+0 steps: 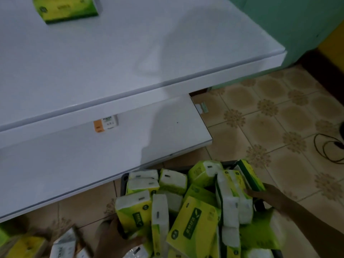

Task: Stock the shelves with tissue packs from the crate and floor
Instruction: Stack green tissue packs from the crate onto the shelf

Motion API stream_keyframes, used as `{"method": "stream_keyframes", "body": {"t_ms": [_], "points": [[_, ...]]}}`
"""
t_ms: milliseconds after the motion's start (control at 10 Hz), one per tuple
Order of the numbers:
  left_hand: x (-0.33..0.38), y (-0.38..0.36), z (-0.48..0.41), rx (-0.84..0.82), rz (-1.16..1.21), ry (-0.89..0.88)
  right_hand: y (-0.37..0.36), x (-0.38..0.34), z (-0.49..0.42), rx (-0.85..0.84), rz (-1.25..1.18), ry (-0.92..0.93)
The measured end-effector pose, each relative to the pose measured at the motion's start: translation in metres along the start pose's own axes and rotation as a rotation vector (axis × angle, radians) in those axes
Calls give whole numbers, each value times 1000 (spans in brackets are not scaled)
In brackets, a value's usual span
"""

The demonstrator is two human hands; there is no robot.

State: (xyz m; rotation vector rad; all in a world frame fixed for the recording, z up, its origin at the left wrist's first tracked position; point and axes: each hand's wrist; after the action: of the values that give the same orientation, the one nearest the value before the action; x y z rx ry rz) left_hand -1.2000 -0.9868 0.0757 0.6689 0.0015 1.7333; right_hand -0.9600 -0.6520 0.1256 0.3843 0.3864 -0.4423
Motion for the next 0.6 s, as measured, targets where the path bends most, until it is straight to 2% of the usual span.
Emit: {"method": "stream_keyframes", "body": {"t_ms": [100, 200, 300, 400, 500, 600], "points": [[-33, 1, -44, -79, 151, -12, -16, 0, -34, 3, -11, -19], [-41, 3, -68, 13, 165, 70, -34, 13, -82, -23, -7, 52], [-60, 16, -86, -31, 137, -51, -54, 3, -106, -56, 2, 47], [-48, 26, -95, -36, 163, -30, -72, -5, -131, -107, 34, 107], [-65, 38, -107, 50, 288, 99, -92, -20, -149, -133, 50, 114], [-83, 46, -122, 77, 226, 114, -100, -30, -168, -149, 116, 139]]}}
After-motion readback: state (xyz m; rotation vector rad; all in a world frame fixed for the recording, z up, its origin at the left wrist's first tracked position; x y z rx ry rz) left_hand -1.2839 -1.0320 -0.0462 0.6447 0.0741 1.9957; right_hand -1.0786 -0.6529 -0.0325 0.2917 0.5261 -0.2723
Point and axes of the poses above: each hand's wrist, its own z-axis away from the middle knuckle, its own y-axis out of the back of the hand, x = y × z, and after that the axes turned 7 degrees about -x, right-handed
